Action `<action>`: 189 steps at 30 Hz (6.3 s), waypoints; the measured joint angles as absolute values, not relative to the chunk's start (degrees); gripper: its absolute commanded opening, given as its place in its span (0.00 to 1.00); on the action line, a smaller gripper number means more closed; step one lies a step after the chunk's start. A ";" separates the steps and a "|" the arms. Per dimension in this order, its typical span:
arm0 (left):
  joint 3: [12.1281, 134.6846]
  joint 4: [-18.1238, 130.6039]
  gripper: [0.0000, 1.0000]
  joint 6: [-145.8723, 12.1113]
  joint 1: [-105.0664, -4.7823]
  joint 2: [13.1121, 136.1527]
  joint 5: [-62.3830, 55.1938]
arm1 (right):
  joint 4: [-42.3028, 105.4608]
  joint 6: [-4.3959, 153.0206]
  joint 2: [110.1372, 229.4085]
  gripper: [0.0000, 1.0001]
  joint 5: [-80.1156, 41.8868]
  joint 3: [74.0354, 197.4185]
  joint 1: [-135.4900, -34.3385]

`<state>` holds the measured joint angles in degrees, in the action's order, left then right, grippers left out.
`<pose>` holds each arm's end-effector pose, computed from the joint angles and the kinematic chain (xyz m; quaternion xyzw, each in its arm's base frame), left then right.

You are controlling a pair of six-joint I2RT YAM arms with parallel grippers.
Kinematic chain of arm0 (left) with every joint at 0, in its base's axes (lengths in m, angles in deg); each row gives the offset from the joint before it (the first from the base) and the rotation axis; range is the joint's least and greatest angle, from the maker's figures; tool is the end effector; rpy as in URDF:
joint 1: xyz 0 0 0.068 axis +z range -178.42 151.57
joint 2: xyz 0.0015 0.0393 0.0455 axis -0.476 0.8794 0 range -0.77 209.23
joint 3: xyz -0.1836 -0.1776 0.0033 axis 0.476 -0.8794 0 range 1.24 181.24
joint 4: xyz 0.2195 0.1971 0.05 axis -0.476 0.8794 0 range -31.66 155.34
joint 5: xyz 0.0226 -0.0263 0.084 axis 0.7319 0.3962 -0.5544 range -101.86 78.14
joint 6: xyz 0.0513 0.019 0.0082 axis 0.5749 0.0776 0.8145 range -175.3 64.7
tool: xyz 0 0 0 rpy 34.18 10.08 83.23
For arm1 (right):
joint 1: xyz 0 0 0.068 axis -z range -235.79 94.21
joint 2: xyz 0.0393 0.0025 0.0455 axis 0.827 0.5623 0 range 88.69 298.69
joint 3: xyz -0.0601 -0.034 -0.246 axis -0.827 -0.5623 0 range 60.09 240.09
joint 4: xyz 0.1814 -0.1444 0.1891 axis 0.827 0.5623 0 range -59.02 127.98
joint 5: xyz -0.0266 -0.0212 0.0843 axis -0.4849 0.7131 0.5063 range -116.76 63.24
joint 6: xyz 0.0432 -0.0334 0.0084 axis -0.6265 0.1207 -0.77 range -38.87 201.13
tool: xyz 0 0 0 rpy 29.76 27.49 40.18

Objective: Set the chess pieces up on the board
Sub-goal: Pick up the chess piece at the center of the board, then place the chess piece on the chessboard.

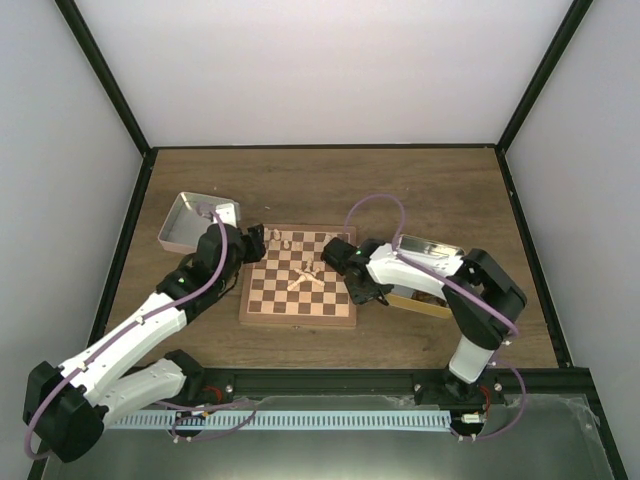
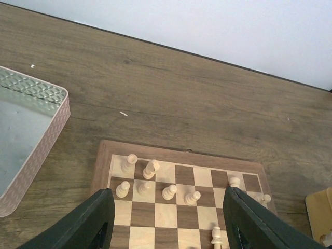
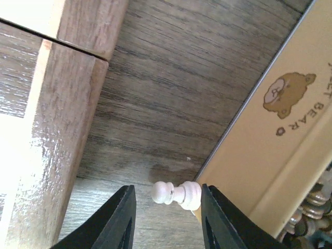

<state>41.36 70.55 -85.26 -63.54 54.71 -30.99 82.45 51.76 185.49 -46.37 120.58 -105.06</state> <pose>0.2266 -0.1442 0.2478 -0.0481 0.8463 -0.1551 0.5073 0.2174 0.2332 0.1282 -0.1670 0.9710 -0.1196 0.1227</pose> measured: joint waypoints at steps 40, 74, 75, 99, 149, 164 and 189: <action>41.29 70.51 0.59 -85.08 -61.61 54.45 -30.62 | 82.77 86.93 186.01 0.40 -45.83 119.93 -106.24; 41.27 70.46 0.59 -85.06 -60.30 54.73 -29.51 | 78.86 89.47 189.57 0.07 -52.45 119.18 -106.24; 41.27 70.46 0.59 -85.06 -60.28 54.71 -29.51 | 78.82 89.47 189.57 0.07 -52.60 119.18 -106.24; 34.97 61.70 0.61 -85.93 -60.17 53.68 -15.63 | 51.61 72.13 166.73 0.06 -46.02 119.40 -106.24; 30.16 40.50 0.04 -78.76 -60.08 54.78 14.14 | 25.66 34.19 166.01 0.25 -12.71 115.23 -104.65; 33.20 44.43 0.04 -63.16 -62.62 53.22 17.99 | 46.36 42.87 163.69 0.56 -0.10 126.26 -96.85; 39.85 58.57 0.04 -36.58 -63.89 51.50 22.80 | 51.56 50.36 160.83 0.35 14.17 125.50 -96.87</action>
<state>39.85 58.57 -36.58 -63.89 51.50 22.80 51.56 50.36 160.83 14.17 125.50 -96.87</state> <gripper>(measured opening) 0.162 0.368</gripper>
